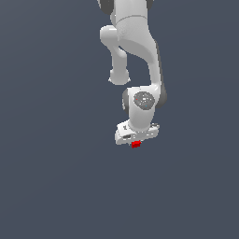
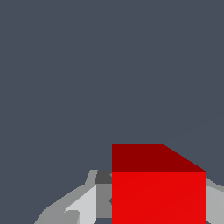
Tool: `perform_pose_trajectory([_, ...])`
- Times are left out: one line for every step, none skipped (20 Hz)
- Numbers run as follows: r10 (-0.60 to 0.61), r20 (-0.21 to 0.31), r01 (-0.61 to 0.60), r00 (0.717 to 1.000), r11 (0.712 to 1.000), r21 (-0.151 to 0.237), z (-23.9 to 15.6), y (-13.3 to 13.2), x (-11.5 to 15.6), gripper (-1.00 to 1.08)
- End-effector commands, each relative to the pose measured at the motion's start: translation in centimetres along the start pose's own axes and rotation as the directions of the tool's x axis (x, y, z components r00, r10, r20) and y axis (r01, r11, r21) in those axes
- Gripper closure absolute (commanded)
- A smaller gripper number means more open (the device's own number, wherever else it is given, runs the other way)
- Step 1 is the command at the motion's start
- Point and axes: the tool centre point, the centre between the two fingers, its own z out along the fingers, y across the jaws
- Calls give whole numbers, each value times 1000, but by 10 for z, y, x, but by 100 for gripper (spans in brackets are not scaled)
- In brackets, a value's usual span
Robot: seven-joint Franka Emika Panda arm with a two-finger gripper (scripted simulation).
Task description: Pick up the red cube and move it to a goal position.
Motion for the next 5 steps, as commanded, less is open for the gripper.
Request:
perform_pose_trajectory([2,0,-2,1000,1000,-1,-4,-12,-1,108])
perform_pose_trajectory([2,0,-2,1000,1000,-1,-5,-15,-1,108])
perform_pose_trajectory([2,0,-2,1000,1000,-1,-6,-17,-1,108])
perform_pose_trajectory([2,0,-2,1000,1000,-1,-6,-18,-1,108])
perform_pose_trajectory([2,0,-2,1000,1000,-1,-6,-18,-1,108])
